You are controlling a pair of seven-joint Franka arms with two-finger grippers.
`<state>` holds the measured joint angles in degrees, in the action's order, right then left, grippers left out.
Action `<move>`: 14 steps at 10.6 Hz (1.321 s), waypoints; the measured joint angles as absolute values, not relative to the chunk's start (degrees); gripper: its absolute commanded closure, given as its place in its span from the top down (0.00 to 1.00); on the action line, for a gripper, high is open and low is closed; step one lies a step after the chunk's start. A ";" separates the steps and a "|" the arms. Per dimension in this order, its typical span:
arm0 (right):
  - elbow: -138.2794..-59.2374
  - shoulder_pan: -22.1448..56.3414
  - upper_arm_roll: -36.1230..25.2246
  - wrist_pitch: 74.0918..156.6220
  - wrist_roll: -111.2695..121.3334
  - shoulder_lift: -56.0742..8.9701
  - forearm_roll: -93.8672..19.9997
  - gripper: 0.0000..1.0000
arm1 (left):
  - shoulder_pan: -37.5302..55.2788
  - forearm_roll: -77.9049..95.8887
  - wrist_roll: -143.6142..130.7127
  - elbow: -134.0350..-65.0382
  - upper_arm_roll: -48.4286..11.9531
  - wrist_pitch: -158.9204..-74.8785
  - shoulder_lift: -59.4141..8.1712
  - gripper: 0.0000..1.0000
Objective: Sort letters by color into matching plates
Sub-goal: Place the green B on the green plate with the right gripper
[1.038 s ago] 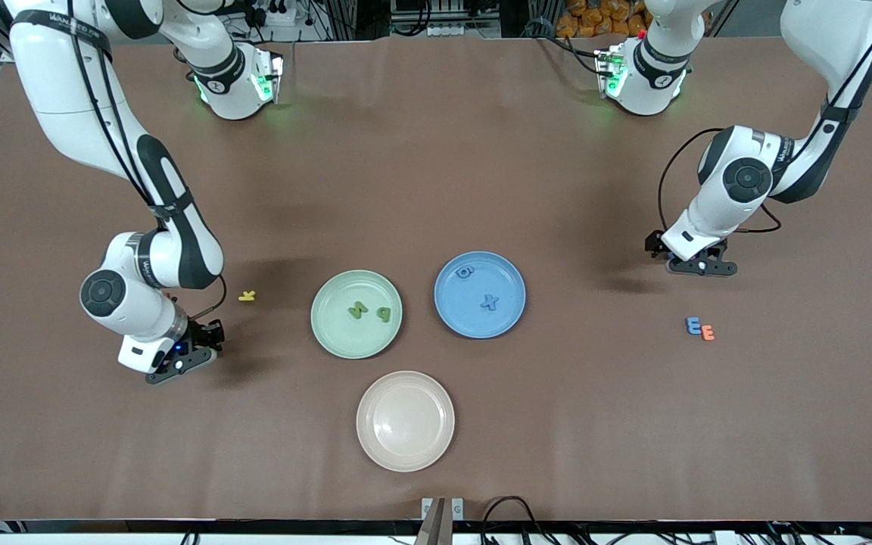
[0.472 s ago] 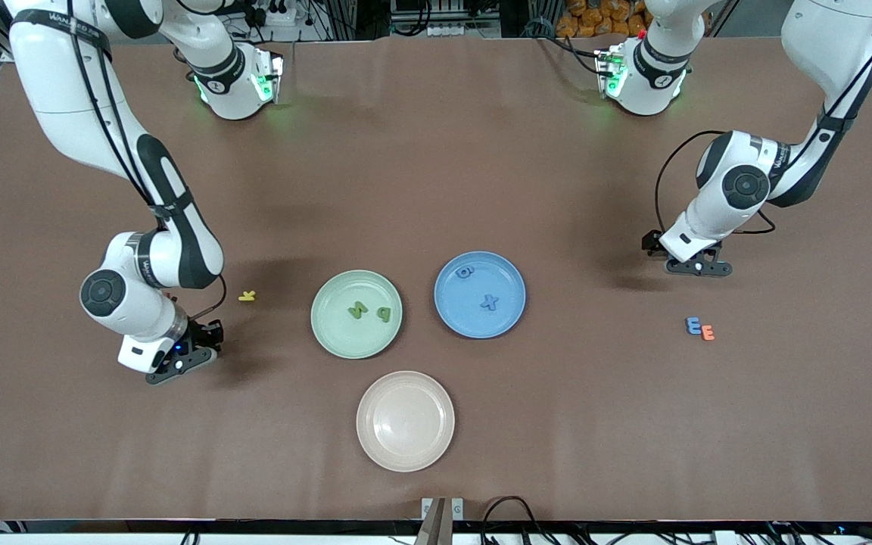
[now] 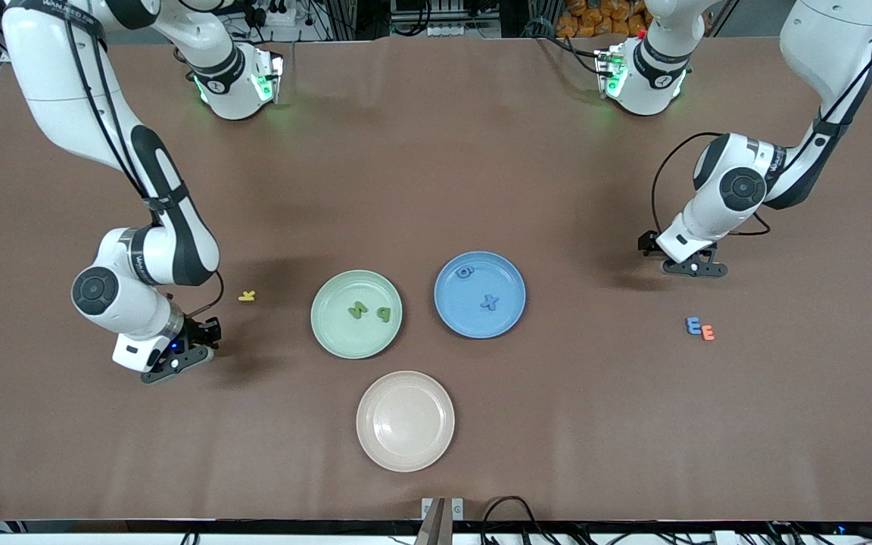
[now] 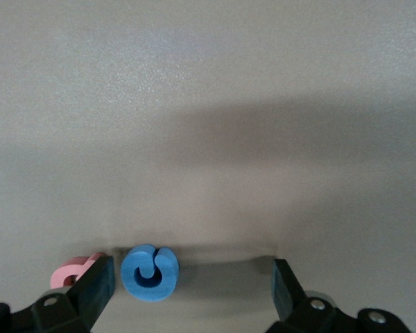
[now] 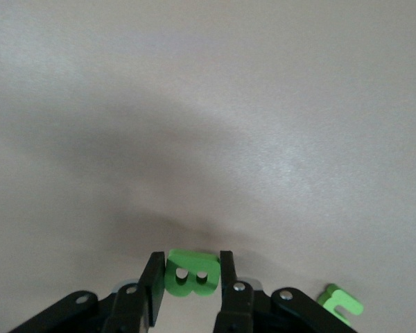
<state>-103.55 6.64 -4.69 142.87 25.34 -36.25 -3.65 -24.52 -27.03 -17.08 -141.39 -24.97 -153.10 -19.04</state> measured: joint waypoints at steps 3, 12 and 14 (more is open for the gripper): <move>-103.55 9.86 -4.33 139.75 15.30 -34.96 -3.68 0.29 | -25.77 -27.03 -17.09 -141.40 -25.00 -154.38 -20.01 1.00; -103.16 23.83 -3.17 135.14 -14.01 -33.10 -5.59 0.29 | -26.64 -27.73 -17.09 -141.43 -25.19 -154.51 -20.01 0.00; -102.83 27.04 -3.08 134.87 -15.35 -32.94 -8.49 0.69 | -27.37 -27.80 -17.09 -141.39 -25.23 -154.56 -19.64 0.00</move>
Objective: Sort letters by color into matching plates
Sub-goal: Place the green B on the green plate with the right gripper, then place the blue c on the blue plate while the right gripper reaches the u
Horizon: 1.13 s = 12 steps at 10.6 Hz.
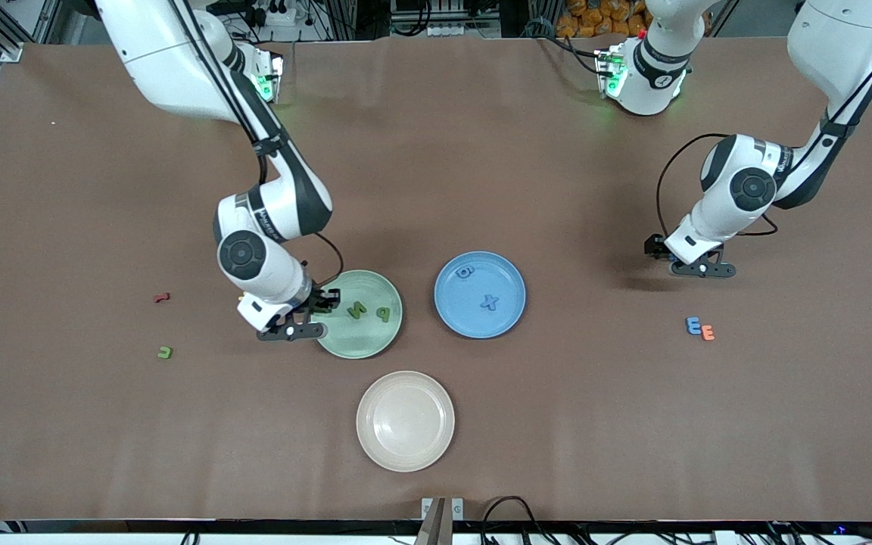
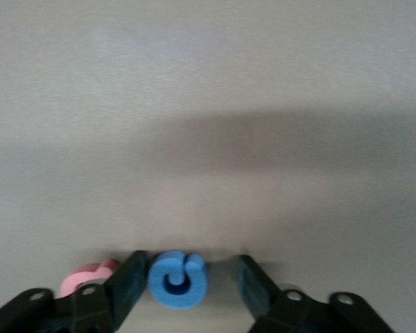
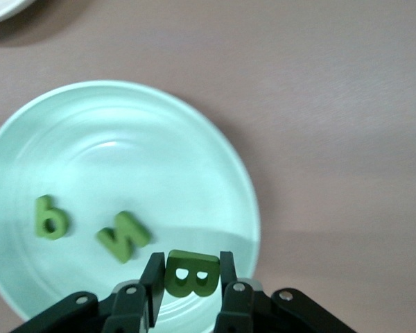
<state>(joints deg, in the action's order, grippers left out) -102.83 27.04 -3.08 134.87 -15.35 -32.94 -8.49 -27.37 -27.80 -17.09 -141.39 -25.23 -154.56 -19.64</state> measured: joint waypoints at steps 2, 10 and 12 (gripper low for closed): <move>-102.56 28.98 -3.06 134.87 -17.22 -32.94 -9.03 1.00 | -28.54 -28.03 -17.08 -141.36 -25.27 -154.57 -19.41 0.00; -101.63 27.56 -6.60 133.99 -7.47 -32.87 -8.95 1.00 | -28.48 -28.03 -24.45 -140.28 -31.08 -154.81 -18.77 0.00; -101.53 23.82 -8.14 133.98 -0.10 -32.72 -8.95 1.00 | -28.48 -28.03 -29.05 -139.04 -33.90 -154.83 -18.75 0.00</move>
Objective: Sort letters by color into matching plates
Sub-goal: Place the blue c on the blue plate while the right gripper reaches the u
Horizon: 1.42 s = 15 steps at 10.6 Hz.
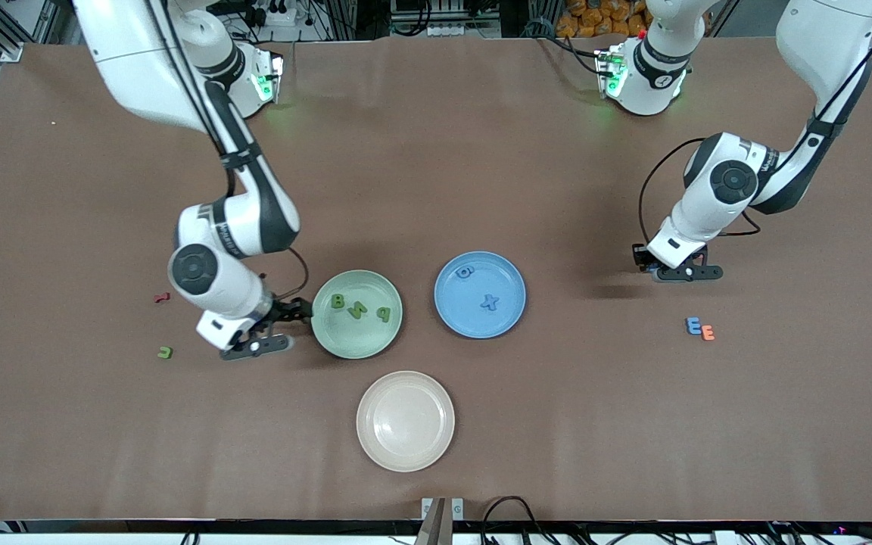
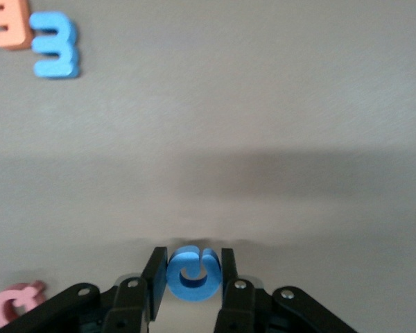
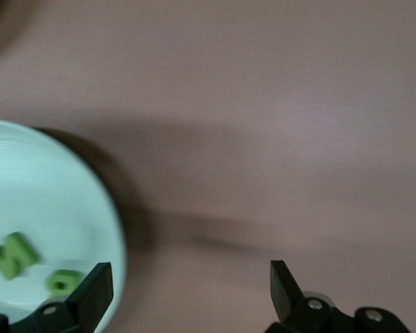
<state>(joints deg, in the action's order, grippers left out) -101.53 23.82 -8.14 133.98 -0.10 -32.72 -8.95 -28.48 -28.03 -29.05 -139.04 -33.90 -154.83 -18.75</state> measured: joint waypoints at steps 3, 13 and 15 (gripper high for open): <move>-101.50 18.28 -8.46 133.88 5.00 -32.35 -7.21 1.00 | -28.48 -28.03 -37.51 -137.00 -38.53 -154.89 -18.74 0.00; -101.32 2.29 -8.58 133.85 9.81 -32.50 -4.94 1.00 | -13.46 -28.02 -69.00 -125.13 -43.56 -154.91 -25.93 0.00; -101.21 1.88 -8.56 135.07 9.78 -33.46 -4.96 1.00 | -9.90 -28.02 -73.04 -120.86 -43.43 -154.91 -29.88 0.00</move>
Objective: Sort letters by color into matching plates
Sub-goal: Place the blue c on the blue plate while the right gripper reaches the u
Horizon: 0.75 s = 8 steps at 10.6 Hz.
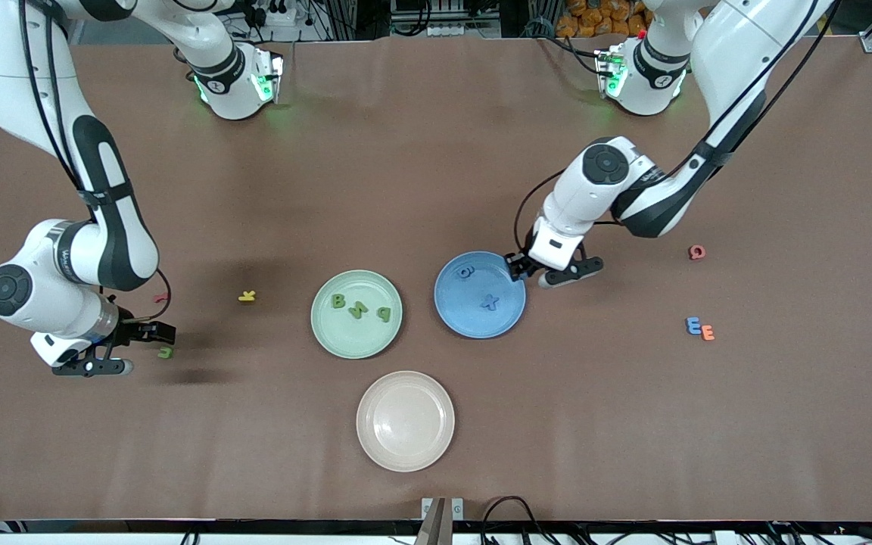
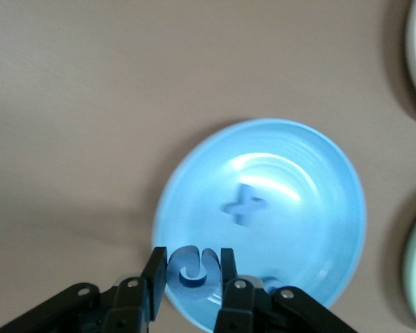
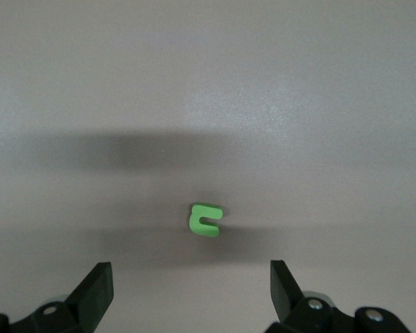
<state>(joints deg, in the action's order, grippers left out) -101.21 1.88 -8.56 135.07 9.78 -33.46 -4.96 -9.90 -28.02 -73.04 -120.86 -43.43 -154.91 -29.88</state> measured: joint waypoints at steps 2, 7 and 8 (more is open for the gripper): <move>-100.37 1.47 -8.55 136.19 9.77 -35.00 -4.98 1.00 | -6.62 -28.02 -76.23 -118.06 -43.31 -154.63 -31.87 0.52; -97.62 0.99 -8.34 139.07 9.70 -39.05 -5.37 1.00 | -5.22 -28.02 -77.40 -116.80 -41.63 -150.37 -32.26 1.00; -97.59 0.99 -8.33 139.80 9.70 -39.51 -5.38 1.00 | -5.28 -28.03 -76.64 -116.78 -41.34 -149.39 -32.27 1.00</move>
